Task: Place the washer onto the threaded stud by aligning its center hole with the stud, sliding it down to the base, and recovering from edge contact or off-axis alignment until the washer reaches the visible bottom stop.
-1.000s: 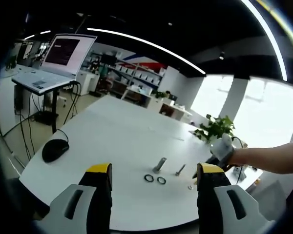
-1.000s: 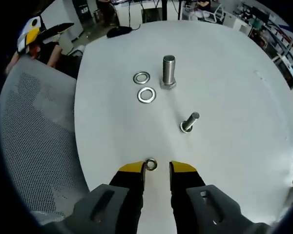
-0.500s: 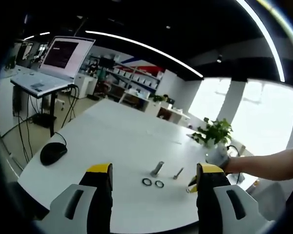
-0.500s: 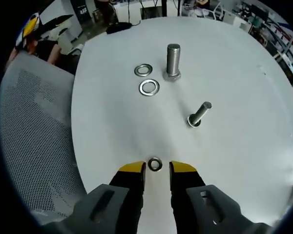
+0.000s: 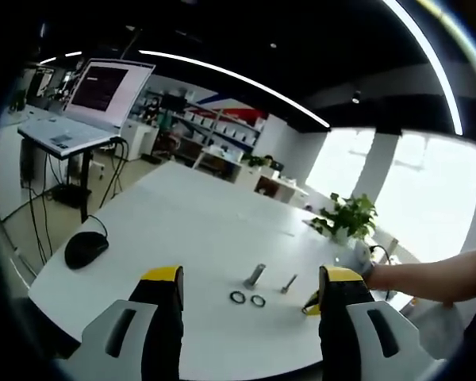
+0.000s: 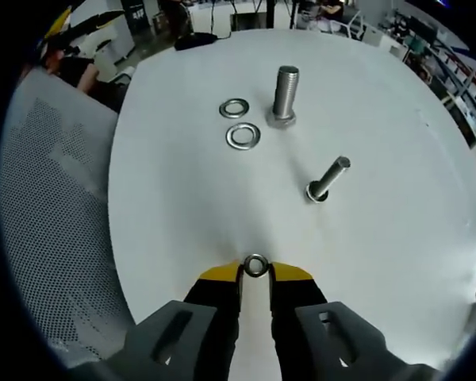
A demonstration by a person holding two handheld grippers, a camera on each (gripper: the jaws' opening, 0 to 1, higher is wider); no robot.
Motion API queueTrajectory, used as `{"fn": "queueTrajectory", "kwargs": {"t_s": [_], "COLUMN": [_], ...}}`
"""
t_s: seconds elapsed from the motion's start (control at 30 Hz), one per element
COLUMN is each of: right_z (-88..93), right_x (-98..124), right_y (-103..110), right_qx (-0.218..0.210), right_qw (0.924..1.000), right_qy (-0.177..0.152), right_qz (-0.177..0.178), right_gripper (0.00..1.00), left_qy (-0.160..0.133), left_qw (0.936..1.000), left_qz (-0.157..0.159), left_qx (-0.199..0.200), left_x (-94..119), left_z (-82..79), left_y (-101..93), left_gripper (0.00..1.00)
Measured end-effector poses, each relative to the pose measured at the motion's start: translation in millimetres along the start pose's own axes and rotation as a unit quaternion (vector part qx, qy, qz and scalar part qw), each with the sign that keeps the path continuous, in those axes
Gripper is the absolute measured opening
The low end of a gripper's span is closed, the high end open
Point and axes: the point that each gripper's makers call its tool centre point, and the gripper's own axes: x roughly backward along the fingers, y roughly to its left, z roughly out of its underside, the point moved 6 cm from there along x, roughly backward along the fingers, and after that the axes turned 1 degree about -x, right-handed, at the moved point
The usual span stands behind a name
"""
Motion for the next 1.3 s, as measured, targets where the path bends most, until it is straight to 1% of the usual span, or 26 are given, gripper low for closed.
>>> {"fn": "queueTrajectory", "kwargs": {"t_s": [0.07, 0.1, 0.23, 0.43, 0.6, 0.73, 0.87, 0.93, 1.1, 1.3], "right_z": [-0.1, 0.0, -0.8, -7.9, -14.8, -18.5, -23.6, -27.9, -38.5, -48.6], "right_x": [0, 0, 1, 9, 17, 20, 25, 28, 34, 39], "right_y": [0, -1, -2, -6, -11, -15, -19, -23, -25, -33], "right_qx": [-0.001, 0.006, 0.002, 0.006, -0.004, -0.005, -0.004, -0.006, -0.006, -0.005], "right_qw": [1.0000, 1.0000, 1.0000, 0.9999, 0.9996, 0.9993, 0.9987, 0.9981, 0.9972, 0.9957], "right_qy": [0.000, 0.000, -0.002, -0.008, -0.025, -0.032, -0.039, -0.043, -0.058, -0.070], "right_qz": [-0.001, -0.001, 0.003, 0.008, 0.013, 0.020, 0.031, 0.044, 0.046, 0.060], "right_gripper": [0.14, 0.14, 0.14, 0.14, 0.14, 0.14, 0.14, 0.14, 0.14, 0.14], "left_qy": [0.001, 0.002, 0.005, 0.006, 0.005, 0.007, 0.006, 0.006, 0.007, 0.009], "left_qw": [1.0000, 1.0000, 1.0000, 1.0000, 1.0000, 1.0000, 1.0000, 1.0000, 1.0000, 0.9999], "left_qz": [0.001, 0.001, 0.002, 0.003, 0.001, -0.001, -0.003, -0.003, -0.006, -0.006], "left_qx": [0.000, -0.001, 0.000, -0.002, -0.001, -0.002, -0.001, -0.001, 0.002, 0.000], "left_x": [0, 0, 0, 0, 0, 0, 0, 0, 1, 0], "left_z": [0.2, 0.5, 1.0, 1.0, 0.9, 1.2, 1.1, 1.3, 1.6, 1.8], "left_y": [-0.3, -0.5, -0.7, -1.1, -0.9, -0.7, -0.1, 0.0, 0.6, 0.8], "left_gripper": [0.69, 0.69, 0.69, 0.69, 0.69, 0.69, 0.69, 0.69, 0.69, 0.69]}}
